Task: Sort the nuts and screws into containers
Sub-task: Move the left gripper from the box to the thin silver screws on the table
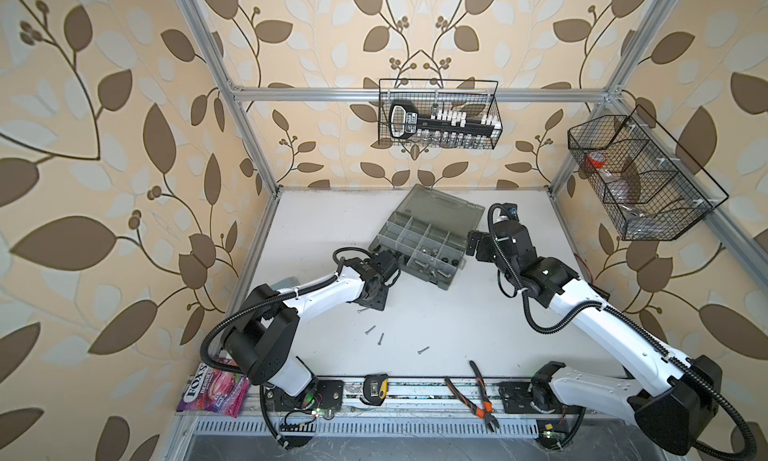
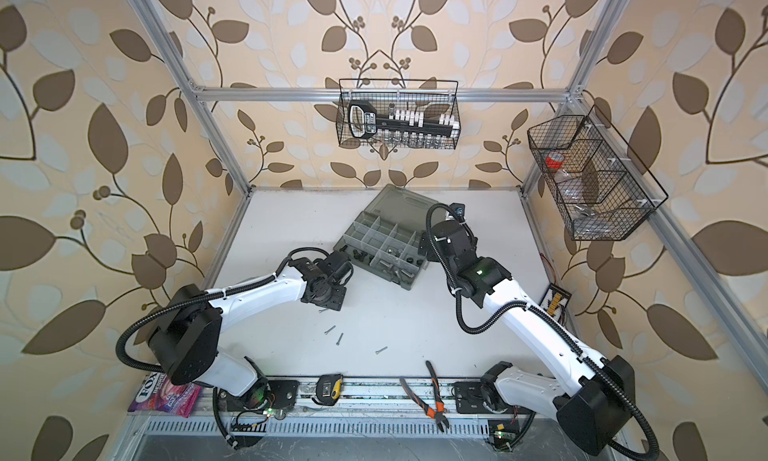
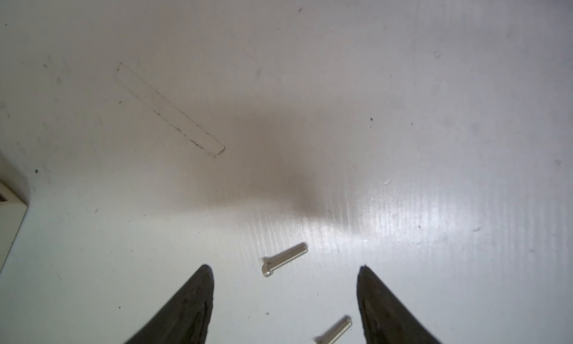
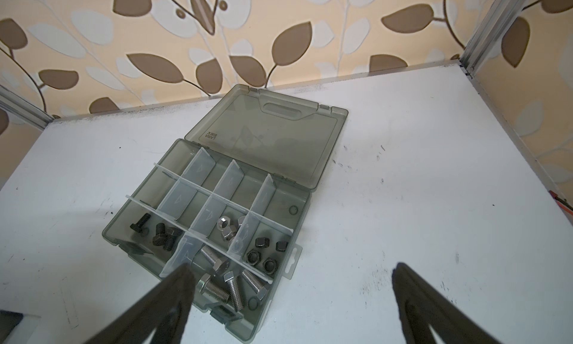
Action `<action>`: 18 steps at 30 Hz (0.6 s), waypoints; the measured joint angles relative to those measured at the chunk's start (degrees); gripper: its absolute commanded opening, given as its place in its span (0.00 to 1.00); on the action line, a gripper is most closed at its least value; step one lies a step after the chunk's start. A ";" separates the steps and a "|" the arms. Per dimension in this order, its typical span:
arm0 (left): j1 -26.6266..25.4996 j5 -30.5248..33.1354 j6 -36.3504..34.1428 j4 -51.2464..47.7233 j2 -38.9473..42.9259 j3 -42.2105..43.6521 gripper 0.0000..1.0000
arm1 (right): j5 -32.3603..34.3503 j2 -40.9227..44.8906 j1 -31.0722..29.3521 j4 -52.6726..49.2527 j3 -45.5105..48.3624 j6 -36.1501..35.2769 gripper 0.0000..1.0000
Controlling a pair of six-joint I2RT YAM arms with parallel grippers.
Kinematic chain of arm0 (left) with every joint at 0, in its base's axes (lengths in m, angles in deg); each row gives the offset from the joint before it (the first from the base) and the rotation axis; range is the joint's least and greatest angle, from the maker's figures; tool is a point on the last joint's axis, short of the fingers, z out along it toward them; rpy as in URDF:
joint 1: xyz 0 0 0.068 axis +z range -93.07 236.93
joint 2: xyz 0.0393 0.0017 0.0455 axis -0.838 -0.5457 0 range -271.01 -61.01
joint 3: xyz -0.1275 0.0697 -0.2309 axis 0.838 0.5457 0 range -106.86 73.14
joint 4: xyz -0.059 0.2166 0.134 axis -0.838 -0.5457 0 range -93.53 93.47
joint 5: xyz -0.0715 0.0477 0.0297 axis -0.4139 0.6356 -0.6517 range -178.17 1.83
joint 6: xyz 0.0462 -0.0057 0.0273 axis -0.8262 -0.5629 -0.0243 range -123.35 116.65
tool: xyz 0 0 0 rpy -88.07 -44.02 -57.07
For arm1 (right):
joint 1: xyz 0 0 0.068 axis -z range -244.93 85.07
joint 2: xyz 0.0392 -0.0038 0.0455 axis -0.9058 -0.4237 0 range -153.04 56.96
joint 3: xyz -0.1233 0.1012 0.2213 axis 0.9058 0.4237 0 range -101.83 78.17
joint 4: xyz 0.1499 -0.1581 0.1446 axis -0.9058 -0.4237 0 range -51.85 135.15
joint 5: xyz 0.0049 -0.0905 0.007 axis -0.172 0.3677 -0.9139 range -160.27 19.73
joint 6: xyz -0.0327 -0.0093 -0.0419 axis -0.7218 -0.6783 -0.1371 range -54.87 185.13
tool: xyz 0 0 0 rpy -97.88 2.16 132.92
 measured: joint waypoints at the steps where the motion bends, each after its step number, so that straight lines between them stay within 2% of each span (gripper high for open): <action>1: -0.02 0.04 0.17 -0.22 0.48 0.46 0.64 | 0.02 0.00 0.00 0.00 0.00 0.00 1.00; 10: 0.00 -0.13 0.74 -1.27 -0.37 2.23 0.58 | 0.02 -0.55 0.00 0.00 0.00 -0.04 1.00; 18: 0.00 -0.76 1.25 -1.70 -4.66 2.23 0.54 | 0.02 -1.18 0.00 0.00 0.00 -0.24 1.00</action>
